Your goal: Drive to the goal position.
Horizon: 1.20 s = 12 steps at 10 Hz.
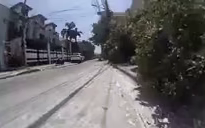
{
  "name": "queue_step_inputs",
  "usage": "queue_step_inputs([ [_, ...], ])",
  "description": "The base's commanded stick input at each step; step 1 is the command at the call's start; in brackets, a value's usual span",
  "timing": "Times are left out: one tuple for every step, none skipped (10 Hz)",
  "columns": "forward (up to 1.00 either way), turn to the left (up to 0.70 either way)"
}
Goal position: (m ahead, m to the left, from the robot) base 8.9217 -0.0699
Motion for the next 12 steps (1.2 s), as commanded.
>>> queue_step_inputs([
  [1.0,0.01],
  [1.0,0.01],
  [1.0,0.01],
  [1.0,0.01],
  [1.0,0.01],
  [1.0,0.01],
  [1.0,0.01],
  [1.0,0.01],
  [1.0,0.01],
  [1.0,0.01],
  [1.0,0.01],
  [1.0,0.01],
])
